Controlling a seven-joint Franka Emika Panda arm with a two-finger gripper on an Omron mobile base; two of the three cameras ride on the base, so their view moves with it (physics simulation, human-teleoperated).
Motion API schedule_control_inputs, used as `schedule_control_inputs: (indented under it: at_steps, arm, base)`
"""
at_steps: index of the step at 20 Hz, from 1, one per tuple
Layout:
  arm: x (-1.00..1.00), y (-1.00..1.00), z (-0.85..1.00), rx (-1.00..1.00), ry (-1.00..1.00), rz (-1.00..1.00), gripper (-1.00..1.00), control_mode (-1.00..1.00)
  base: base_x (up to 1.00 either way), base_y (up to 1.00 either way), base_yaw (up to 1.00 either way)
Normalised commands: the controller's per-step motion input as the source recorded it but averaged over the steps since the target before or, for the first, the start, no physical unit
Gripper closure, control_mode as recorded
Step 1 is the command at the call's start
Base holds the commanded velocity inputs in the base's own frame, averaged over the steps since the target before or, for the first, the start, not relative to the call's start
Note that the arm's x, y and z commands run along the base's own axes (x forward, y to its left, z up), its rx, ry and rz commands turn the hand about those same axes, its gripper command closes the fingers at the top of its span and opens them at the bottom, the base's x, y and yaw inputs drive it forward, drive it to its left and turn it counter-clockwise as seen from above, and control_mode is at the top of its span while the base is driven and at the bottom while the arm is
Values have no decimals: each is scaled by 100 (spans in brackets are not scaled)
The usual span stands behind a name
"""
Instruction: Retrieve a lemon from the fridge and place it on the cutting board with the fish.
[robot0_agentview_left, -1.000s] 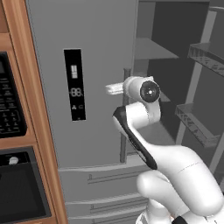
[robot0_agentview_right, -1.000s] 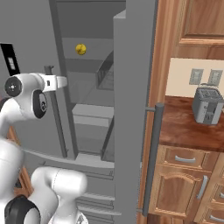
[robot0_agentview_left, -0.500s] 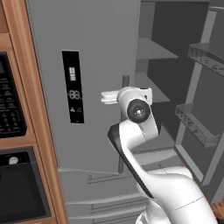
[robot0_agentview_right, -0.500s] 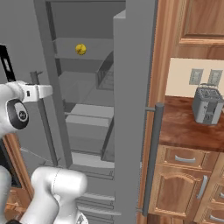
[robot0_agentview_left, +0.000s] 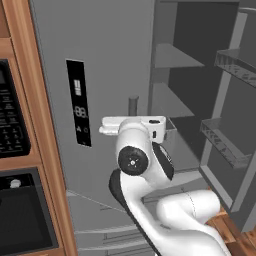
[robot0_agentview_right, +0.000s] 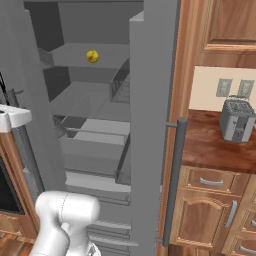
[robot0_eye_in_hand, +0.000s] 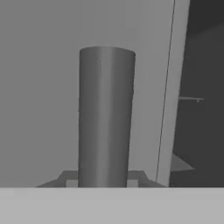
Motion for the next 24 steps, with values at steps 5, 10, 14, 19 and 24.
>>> schedule_control_inputs:
  at_steps: [5, 10, 14, 19, 24]
  arm:
    - [-84, 48, 6, 0, 0, -15, 100, -100]
    - [-50, 43, 0, 0, 0, -19, 100, -100]
    - [0, 55, -4, 0, 0, -21, -100, -100]
    - [0, 35, -9, 0, 0, -21, -100, -100]
    - [0, 15, -2, 0, 0, -17, -100, -100]
  base:
    - [0, 0, 0]
    - [0, 0, 0]
    - [0, 0, 0]
    - [0, 0, 0]
    - [0, 0, 0]
